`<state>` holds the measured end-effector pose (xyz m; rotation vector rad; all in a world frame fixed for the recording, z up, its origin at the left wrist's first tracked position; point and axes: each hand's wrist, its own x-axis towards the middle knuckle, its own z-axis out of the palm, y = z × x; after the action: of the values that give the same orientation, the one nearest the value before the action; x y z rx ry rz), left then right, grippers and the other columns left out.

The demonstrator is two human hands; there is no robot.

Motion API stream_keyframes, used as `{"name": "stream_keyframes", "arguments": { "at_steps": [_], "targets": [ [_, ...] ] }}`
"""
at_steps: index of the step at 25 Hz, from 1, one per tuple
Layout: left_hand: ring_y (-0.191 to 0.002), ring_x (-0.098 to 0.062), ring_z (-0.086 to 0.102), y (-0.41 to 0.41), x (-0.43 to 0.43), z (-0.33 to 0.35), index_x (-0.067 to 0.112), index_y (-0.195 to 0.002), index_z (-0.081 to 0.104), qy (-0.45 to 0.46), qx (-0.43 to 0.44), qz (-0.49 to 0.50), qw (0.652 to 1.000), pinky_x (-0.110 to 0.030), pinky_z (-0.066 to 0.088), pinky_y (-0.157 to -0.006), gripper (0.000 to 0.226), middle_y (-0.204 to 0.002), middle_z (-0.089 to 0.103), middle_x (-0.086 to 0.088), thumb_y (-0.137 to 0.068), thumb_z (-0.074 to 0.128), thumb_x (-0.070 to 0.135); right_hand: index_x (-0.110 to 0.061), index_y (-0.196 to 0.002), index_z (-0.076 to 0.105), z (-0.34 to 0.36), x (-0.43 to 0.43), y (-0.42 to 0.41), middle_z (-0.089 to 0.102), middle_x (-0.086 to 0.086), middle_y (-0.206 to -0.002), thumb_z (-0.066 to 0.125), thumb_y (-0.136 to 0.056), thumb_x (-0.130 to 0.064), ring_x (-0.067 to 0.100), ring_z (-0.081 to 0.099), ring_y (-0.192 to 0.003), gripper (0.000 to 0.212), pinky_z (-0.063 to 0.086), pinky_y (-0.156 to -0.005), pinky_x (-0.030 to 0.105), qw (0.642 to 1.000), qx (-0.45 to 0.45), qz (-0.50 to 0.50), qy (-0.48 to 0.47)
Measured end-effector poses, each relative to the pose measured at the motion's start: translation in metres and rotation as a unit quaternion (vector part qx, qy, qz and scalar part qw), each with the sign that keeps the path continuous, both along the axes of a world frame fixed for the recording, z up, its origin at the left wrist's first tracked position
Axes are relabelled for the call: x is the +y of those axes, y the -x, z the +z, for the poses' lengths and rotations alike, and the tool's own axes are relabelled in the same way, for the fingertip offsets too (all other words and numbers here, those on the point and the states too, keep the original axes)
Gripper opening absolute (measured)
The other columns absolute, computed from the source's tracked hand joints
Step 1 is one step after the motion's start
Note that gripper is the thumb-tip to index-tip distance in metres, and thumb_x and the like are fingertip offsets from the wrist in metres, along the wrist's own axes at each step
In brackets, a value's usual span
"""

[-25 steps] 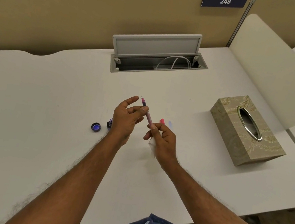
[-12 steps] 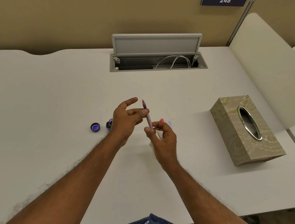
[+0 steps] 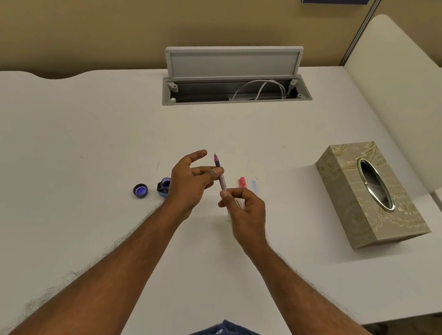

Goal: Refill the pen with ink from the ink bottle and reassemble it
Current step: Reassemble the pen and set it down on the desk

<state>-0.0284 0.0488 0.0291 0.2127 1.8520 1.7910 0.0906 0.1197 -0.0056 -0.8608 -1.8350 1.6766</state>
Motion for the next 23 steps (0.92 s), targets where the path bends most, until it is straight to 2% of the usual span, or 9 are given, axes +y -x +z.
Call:
{"name": "stream_keyframes", "arguments": {
  "at_steps": [2,6,9,10,12,14,17,23],
  "targets": [
    [-0.092,-0.017,0.071,0.0,0.002,-0.005,0.017,-0.129,0.052,0.014,0.003,-0.001,1.0,-0.031,0.056,-0.082,0.056,-0.094,0.075,-0.006,-0.079,0.077,0.013,-0.015,-0.084,0.074,-0.003,0.003,0.0,0.071,-0.007,-0.073,0.072,-0.086,-0.028,0.004,0.064,-0.071,0.013,0.047,-0.076,0.015,0.999,-0.029,-0.008,-0.02],
    [-0.092,-0.016,0.071,0.001,0.004,-0.017,0.017,-0.128,0.054,0.04,0.007,-0.008,0.999,-0.035,0.057,-0.086,0.055,-0.091,0.075,-0.004,-0.078,0.078,0.016,-0.019,-0.083,0.076,-0.009,0.006,-0.001,0.071,-0.014,-0.073,0.075,-0.083,-0.028,0.002,0.066,-0.074,0.009,0.04,-0.075,0.003,0.995,-0.07,-0.016,-0.071],
    [-0.097,-0.015,0.069,0.001,0.003,-0.026,0.017,-0.126,0.054,0.052,0.01,-0.026,0.998,-0.037,0.056,-0.089,0.051,-0.098,0.074,-0.003,-0.081,0.076,0.021,-0.018,-0.089,0.077,-0.014,0.007,0.002,0.074,-0.009,-0.083,0.074,-0.083,-0.032,0.005,0.065,-0.077,0.016,0.042,-0.074,0.011,0.984,-0.128,-0.038,-0.116],
    [-0.099,-0.014,0.068,0.001,0.002,-0.029,0.018,-0.126,0.053,0.063,0.02,-0.034,0.997,-0.035,0.055,-0.09,0.05,-0.103,0.073,-0.002,-0.082,0.075,0.024,-0.018,-0.09,0.077,-0.016,0.007,0.003,0.074,-0.009,-0.085,0.073,-0.083,-0.034,0.004,0.064,-0.075,0.018,0.043,-0.071,0.012,0.978,-0.149,-0.049,-0.137],
    [-0.103,-0.008,0.064,0.0,-0.001,-0.031,0.02,-0.127,0.052,0.077,0.05,-0.049,0.995,-0.024,0.052,-0.086,0.048,-0.115,0.068,0.0,-0.084,0.073,0.028,-0.021,-0.089,0.078,-0.018,0.008,0.004,0.075,-0.009,-0.084,0.071,-0.083,-0.037,0.005,0.062,-0.069,0.019,0.048,-0.066,0.019,0.962,-0.195,-0.064,-0.18],
    [-0.105,-0.003,0.062,-0.001,-0.004,-0.03,0.02,-0.127,0.052,0.081,0.081,-0.052,0.992,-0.013,0.048,-0.08,0.047,-0.119,0.065,0.003,-0.084,0.072,0.028,-0.023,-0.089,0.078,-0.019,0.009,0.005,0.075,-0.007,-0.084,0.069,-0.082,-0.039,0.011,0.065,-0.071,0.019,0.052,-0.068,0.026,0.944,-0.246,-0.071,-0.21],
    [-0.107,-0.007,0.061,0.0,-0.008,-0.031,0.018,-0.128,0.052,0.086,0.104,-0.056,0.989,-0.012,0.047,-0.082,0.047,-0.118,0.063,0.005,-0.085,0.071,0.025,-0.022,-0.091,0.078,-0.022,0.009,0.009,0.075,-0.003,-0.086,0.068,-0.083,-0.039,0.019,0.068,-0.076,0.021,0.047,-0.068,0.025,0.921,-0.303,-0.064,-0.236],
    [-0.103,-0.005,0.062,-0.003,-0.012,-0.035,0.02,-0.122,0.055,0.085,0.108,-0.072,0.988,-0.016,0.048,-0.083,0.039,-0.112,0.065,0.007,-0.086,0.07,0.023,-0.02,-0.096,0.077,-0.027,0.008,0.015,0.074,-0.001,-0.082,0.063,-0.086,-0.039,0.02,0.067,-0.071,0.026,0.046,-0.064,0.025,0.888,-0.353,-0.038,-0.292]
  ]
}}
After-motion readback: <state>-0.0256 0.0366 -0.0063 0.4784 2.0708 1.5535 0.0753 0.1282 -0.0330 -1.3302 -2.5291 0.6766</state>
